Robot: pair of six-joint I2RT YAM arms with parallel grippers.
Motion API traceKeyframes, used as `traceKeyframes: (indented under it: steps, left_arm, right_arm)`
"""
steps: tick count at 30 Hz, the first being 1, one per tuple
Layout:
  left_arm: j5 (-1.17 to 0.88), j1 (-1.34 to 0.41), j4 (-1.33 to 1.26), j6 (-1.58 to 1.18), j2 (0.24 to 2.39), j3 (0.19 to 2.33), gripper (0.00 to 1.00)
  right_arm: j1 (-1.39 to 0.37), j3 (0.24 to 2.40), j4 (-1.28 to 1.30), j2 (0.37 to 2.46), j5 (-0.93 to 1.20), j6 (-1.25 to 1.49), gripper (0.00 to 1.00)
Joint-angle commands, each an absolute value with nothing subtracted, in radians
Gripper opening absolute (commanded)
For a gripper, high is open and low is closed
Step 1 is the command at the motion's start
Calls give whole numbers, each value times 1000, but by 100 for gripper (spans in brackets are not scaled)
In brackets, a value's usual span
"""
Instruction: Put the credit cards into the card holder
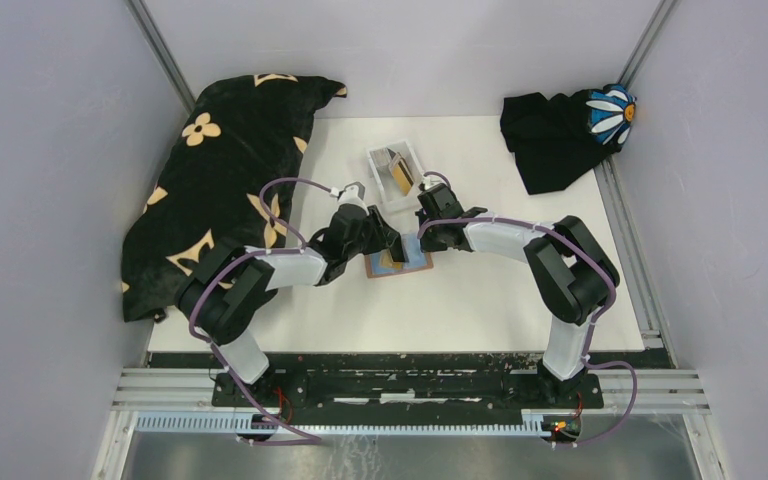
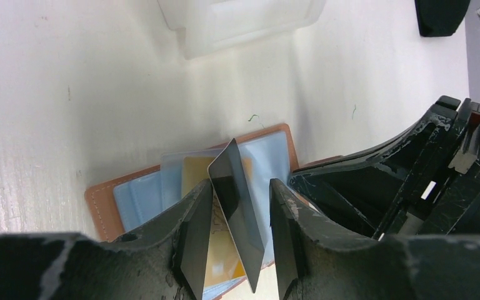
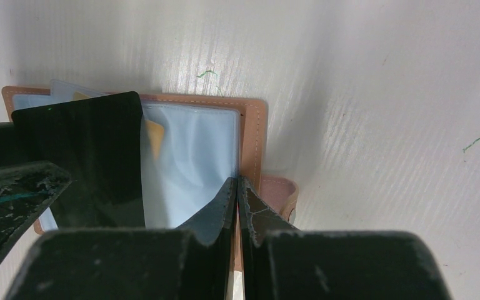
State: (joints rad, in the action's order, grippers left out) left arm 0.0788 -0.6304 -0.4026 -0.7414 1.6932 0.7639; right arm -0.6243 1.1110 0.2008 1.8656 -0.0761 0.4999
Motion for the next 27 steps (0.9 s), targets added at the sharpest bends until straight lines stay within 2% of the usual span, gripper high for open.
traceKeyframes:
  steps: [1,7,12,19,27]
  left_arm:
    - [66,-635,-546,-771,1704,733,45]
    - [42,-637,-580,-790,1731,725,39]
    - [32,-638,-589,-796,1753,713,25]
    - [26,-638,-603,-802,1775,680,11]
    - [49,-638,-609,-840,1761,618,7]
  right_arm:
    - [-641,1052,186,1962,-45,513,8]
    - [-640,1051,186,1959,-46,512,8]
    - [-640,1050,184,1962,-48,512,8]
    - [-640,1049,183,1965,-48,514,8]
    - [-640,1052,180,1969,-47,515,8]
